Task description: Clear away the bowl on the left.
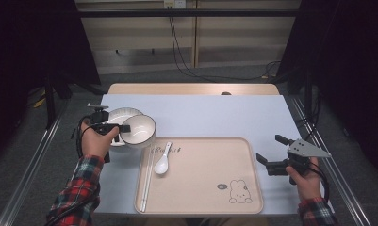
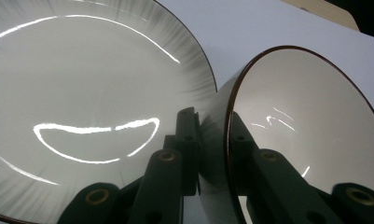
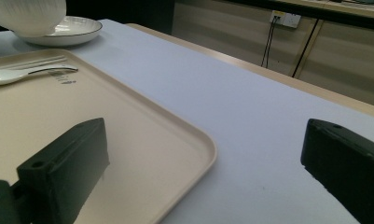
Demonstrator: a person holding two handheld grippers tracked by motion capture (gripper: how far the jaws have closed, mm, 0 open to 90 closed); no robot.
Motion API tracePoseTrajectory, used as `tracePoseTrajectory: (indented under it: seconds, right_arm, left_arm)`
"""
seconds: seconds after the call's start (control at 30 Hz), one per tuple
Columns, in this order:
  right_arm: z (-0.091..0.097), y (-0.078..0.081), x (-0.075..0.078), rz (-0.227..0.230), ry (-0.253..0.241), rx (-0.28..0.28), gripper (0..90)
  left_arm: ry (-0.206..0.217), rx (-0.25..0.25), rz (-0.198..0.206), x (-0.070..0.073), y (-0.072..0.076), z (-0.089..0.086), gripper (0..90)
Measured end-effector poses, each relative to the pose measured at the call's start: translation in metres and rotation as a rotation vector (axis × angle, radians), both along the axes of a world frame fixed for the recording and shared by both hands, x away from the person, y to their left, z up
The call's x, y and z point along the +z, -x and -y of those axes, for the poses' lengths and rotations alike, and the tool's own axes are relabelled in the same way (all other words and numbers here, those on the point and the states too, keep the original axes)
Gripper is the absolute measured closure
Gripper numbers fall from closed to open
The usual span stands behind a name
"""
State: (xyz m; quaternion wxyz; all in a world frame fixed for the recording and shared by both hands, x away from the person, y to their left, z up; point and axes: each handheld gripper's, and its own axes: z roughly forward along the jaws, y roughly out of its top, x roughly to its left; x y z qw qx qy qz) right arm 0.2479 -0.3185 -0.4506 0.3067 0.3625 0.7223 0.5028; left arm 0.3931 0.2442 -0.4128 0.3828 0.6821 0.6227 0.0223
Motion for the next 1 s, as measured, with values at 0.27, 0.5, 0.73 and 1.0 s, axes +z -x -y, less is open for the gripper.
tracePoseTrajectory:
  seconds: [0.27, 0.5, 0.73, 1.0]
  right_arm:
    - [-0.001, 0.0, 0.0, -0.002, -0.006, -0.001, 0.2]
    - [-0.001, 0.0, 0.0, -0.002, -0.005, 0.005, 0.2]
    - [-0.001, 0.0, 0.0, -0.002, -0.006, 0.01, 0.2]
    - [-0.001, 0.0, 0.0, -0.002, -0.005, 0.009, 0.2]
  left_arm:
    - [-0.015, -0.072, -0.005, 0.001, 0.013, 0.013, 79.8]
    - [-0.011, -0.135, -0.012, 0.001, 0.022, 0.025, 79.8]
    - [-0.017, -0.194, -0.018, 0.002, 0.03, 0.042, 79.5]
    - [-0.008, -0.266, -0.021, 0.002, 0.039, 0.059, 79.4]
